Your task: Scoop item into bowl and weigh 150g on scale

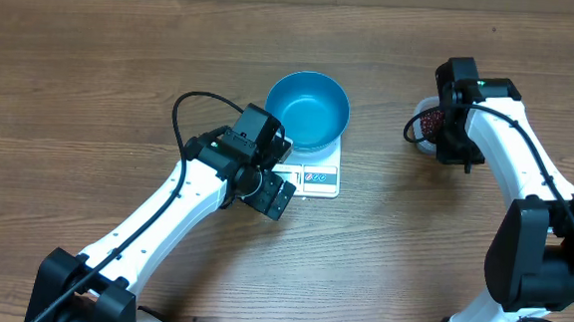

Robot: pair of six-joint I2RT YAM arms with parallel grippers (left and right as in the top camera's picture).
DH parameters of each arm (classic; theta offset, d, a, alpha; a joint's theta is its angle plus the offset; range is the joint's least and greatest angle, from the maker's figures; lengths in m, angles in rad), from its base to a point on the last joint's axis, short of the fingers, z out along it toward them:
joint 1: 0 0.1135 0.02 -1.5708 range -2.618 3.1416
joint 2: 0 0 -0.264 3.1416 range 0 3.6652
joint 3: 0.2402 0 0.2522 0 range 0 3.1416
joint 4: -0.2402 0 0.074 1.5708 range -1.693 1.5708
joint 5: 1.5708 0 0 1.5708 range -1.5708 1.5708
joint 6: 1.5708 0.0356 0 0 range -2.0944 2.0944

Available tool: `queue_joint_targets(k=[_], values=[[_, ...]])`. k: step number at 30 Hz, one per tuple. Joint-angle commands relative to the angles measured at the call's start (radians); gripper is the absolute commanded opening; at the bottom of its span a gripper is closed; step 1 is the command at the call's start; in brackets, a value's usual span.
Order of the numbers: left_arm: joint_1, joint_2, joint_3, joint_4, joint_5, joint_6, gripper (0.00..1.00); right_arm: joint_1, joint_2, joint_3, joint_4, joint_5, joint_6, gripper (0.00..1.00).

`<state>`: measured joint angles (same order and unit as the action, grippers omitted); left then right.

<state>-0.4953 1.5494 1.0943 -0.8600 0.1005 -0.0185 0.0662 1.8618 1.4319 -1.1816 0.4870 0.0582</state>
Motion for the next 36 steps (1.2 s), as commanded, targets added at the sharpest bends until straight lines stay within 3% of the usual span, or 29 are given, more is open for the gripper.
queue_joint_targets(k=[1,10,24,36], values=[[0.004,-0.018,0.003,0.002,-0.003,0.019,1.0,0.0,-0.003,-0.006,-0.002,-0.061,-0.034,0.04],[0.004,-0.018,0.003,0.002,-0.004,0.019,0.99,-0.021,-0.003,-0.087,0.058,-0.047,-0.06,0.04],[0.004,-0.018,0.003,0.001,-0.004,0.019,1.0,-0.023,-0.003,-0.091,0.079,-0.382,-0.192,0.04],[0.004,-0.018,0.003,0.001,-0.003,0.019,0.99,-0.023,-0.003,-0.091,0.074,-0.427,-0.19,0.04]])
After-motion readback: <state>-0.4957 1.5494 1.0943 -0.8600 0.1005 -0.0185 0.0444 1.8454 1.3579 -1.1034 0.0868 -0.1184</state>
